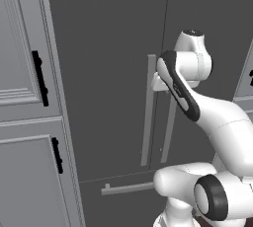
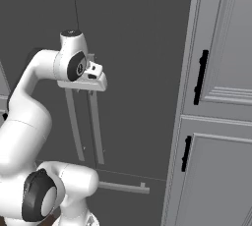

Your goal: Take the strawberry from the fridge and place it on top of the pancake, located on the dining counter.

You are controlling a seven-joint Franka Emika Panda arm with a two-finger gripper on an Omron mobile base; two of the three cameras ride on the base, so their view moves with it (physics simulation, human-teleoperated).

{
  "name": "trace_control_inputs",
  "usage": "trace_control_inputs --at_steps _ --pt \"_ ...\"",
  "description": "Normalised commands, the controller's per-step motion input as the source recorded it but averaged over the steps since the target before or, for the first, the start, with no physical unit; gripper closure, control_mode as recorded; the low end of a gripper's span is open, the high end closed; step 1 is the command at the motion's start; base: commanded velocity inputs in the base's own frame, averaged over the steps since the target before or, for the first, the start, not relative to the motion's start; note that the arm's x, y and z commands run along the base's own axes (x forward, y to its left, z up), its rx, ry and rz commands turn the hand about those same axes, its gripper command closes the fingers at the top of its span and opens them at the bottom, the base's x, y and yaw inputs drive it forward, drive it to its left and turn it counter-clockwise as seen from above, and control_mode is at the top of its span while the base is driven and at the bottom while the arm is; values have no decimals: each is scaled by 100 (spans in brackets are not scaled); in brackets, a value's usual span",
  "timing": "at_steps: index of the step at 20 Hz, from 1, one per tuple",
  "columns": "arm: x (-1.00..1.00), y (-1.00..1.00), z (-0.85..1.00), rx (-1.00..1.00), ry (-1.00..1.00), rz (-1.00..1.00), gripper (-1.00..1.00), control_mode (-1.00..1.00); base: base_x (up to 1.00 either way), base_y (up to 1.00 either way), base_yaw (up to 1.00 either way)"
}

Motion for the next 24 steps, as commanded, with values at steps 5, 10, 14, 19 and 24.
trace_control_inputs --at_steps 5,10,14,19,24 --pt "0 0 0 0 0 0 -100 100 0 0 0" --pt "0 0 0 0 0 0 -100 100 0 0 0" --pt "0 0 0 0 0 0 -100 100 0 0 0" --pt "-5 0 0 0 0 0 -100 -100 0 0 0" --pt "0 0 0 0 0 0 -100 100 -3 0 0"
